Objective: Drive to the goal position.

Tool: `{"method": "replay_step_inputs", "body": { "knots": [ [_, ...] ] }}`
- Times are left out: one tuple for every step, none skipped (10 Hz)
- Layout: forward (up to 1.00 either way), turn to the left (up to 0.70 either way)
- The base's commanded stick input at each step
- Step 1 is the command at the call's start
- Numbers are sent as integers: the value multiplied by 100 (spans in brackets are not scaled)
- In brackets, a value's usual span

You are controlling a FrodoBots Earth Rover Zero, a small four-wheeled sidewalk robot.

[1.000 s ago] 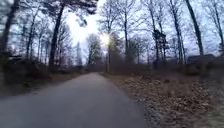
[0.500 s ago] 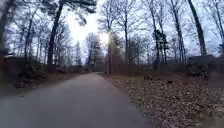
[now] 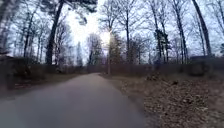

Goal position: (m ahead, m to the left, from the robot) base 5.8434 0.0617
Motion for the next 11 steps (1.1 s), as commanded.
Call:
{"method": "replay_step_inputs", "body": {
  "knots": [
    [85, 0],
    [85, 0],
    [85, 0],
    [85, 2],
    [85, 14],
    [85, 34],
    [85, 34],
    [85, 34],
    [85, 23],
    [85, 5],
    [85, 0]
  ]
}}
